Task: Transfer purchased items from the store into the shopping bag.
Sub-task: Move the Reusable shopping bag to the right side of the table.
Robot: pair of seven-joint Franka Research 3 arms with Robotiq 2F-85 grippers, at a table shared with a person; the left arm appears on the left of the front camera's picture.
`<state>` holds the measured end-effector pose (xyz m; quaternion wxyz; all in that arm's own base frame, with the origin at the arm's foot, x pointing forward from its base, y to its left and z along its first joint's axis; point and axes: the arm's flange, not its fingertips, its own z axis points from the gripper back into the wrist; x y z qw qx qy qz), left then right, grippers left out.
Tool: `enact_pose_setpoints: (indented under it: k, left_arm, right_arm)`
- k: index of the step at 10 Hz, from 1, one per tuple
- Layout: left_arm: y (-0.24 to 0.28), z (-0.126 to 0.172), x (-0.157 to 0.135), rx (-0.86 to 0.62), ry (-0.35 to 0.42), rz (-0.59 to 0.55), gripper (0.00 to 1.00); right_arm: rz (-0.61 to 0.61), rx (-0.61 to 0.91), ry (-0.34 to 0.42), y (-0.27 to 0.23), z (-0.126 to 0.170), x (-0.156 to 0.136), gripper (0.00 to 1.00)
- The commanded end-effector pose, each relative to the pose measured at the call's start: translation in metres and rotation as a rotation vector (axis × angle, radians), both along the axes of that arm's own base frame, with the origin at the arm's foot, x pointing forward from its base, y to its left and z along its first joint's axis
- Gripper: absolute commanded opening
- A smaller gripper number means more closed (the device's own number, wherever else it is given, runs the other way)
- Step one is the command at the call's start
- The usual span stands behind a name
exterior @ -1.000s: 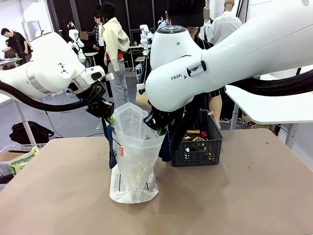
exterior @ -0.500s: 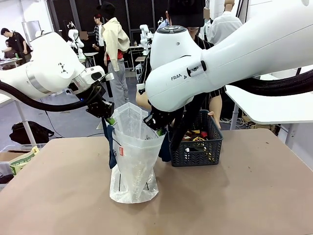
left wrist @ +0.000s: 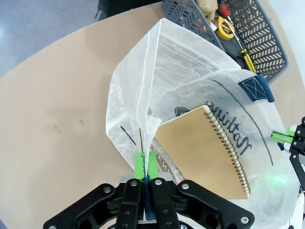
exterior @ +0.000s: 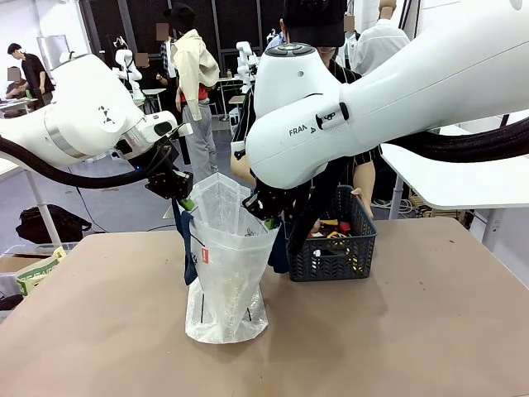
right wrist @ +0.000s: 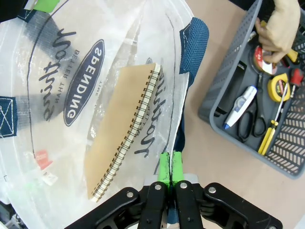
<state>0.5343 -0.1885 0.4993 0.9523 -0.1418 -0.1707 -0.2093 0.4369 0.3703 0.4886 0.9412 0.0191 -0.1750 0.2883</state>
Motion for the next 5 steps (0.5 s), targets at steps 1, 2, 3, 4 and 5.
enact_pose_setpoints:
  k: [1, 2, 3, 4, 5]
  left_arm:
    - [0.0028, 0.0015, -0.0023, -0.005, -0.013, 0.008, 0.00]
    - [0.0028, 0.0015, -0.0023, -0.005, -0.013, 0.008, 0.00]
    - [0.0028, 0.0015, -0.0023, -0.005, -0.013, 0.008, 0.00]
    - [0.0028, 0.0015, -0.0023, -0.005, -0.013, 0.008, 0.00]
    - [0.0028, 0.0015, -0.0023, -0.005, -0.013, 0.008, 0.00]
  right_arm:
    - [0.000, 0.001, 0.000, -0.0032, -0.0012, -0.0026, 0.00]
    - [0.000, 0.001, 0.000, -0.0032, -0.0012, -0.0026, 0.00]
    - [0.000, 0.001, 0.000, -0.0032, -0.0012, -0.0026, 0.00]
    - [0.000, 0.001, 0.000, -0.0032, -0.0012, -0.0026, 0.00]
    - [0.000, 0.001, 0.000, -0.0032, -0.0012, -0.0026, 0.00]
